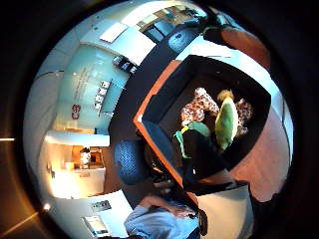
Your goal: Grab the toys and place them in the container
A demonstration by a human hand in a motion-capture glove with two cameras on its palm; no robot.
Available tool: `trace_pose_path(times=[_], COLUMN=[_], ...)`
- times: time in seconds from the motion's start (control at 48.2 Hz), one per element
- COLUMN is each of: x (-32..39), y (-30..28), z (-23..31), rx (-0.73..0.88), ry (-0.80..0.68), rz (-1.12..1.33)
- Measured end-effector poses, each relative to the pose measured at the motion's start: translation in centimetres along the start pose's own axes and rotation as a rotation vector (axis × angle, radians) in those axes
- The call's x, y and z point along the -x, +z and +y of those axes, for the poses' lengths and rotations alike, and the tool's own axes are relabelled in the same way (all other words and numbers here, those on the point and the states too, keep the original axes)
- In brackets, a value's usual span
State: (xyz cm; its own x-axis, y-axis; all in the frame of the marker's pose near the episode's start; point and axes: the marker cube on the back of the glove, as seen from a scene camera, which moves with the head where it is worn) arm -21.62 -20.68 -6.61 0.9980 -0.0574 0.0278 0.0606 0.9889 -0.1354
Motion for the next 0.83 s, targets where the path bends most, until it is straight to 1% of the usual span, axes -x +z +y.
trace_pose_path(times=[0.249,0.436,0.56,0.83], x=[-2.4,-3.6,-4.6,-5.7], y=[-1.5,-1.4,-1.2,-1.2], z=[2.4,3.7,4.9,5.6], rx=[-0.017,-0.011,0.028,0.009], ry=[0.011,0.033,0.029,0.045], rz=[0.006,-0.002,0.007,-0.01])
